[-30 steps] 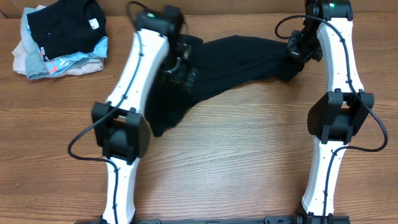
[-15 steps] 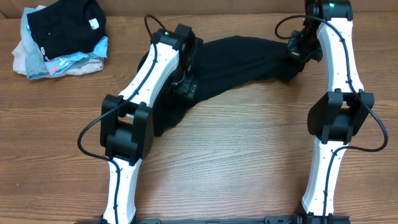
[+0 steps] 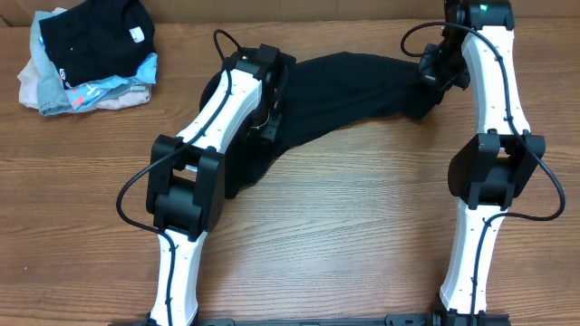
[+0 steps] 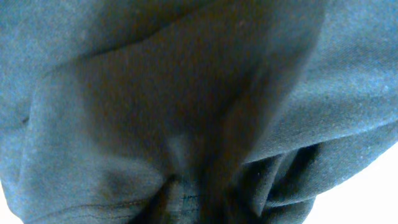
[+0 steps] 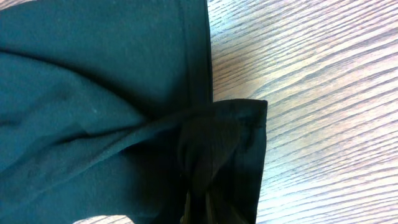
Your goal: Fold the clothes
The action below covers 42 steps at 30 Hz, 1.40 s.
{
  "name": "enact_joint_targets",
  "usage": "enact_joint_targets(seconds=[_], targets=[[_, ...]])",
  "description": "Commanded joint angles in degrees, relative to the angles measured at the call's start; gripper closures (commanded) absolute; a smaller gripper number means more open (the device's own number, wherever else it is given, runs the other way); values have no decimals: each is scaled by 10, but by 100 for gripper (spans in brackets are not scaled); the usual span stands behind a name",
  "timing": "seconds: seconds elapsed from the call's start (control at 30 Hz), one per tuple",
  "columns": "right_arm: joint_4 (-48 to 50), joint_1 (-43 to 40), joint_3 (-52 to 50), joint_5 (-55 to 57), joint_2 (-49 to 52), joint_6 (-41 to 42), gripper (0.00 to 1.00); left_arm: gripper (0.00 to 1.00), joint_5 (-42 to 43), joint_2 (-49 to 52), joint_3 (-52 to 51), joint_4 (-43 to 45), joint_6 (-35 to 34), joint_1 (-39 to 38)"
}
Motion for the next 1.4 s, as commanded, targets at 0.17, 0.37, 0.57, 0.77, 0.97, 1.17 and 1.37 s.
enact_joint_targets(seconds=[0.17, 0.37, 0.57, 0.77, 0.97, 1.17, 1.37], targets=[[2, -4, 17, 1, -3, 1, 96, 96, -20, 6, 20, -20, -19, -3], [-4, -4, 17, 1, -3, 1, 88, 96, -63, -11, 89, -100, -59, -3], [-14, -4, 17, 0, -3, 1, 91, 96, -34, -79, 132, -150, -63, -4], [-41, -4, 17, 1, -3, 1, 96, 96, -33, -138, 132, -193, -63, -4], [-86, -7, 17, 17, -6, 0, 96, 96, -2, -169, 132, -238, -68, -4], [-97, -7, 17, 26, -6, -6, 0, 96, 57, -198, 130, -255, -58, -5], [-97, -7, 17, 20, -6, -6, 0, 96, 56, -200, 129, -254, -58, -4]])
